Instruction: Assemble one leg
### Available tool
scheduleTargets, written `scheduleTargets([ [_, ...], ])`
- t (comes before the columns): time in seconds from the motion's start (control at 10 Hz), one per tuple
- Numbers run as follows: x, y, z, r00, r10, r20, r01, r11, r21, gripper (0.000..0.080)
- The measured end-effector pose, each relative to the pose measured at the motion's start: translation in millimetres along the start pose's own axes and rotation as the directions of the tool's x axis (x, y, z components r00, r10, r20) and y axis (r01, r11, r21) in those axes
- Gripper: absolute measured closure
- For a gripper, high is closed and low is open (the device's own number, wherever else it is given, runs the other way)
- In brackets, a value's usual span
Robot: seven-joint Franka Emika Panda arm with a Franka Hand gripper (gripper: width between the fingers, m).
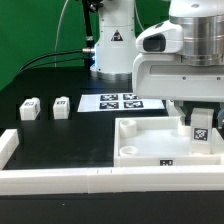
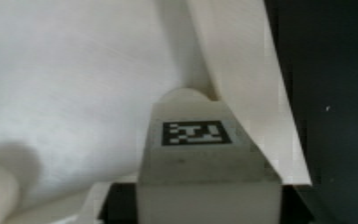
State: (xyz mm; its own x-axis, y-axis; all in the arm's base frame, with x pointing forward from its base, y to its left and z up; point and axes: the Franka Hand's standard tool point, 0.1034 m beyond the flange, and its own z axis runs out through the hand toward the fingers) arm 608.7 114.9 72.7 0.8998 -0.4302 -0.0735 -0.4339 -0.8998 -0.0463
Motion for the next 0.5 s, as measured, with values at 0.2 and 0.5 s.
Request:
scheduleTargets([
  [0.2, 0.5, 0.8, 0.1, 0.984, 0.179, 0.007, -0.179, 0.984, 0.008, 0.0506],
  [0.5, 0.9, 1.3, 0.3, 0.907, 0.421, 0.020, -0.421, 0.907, 0.014, 0.0506],
])
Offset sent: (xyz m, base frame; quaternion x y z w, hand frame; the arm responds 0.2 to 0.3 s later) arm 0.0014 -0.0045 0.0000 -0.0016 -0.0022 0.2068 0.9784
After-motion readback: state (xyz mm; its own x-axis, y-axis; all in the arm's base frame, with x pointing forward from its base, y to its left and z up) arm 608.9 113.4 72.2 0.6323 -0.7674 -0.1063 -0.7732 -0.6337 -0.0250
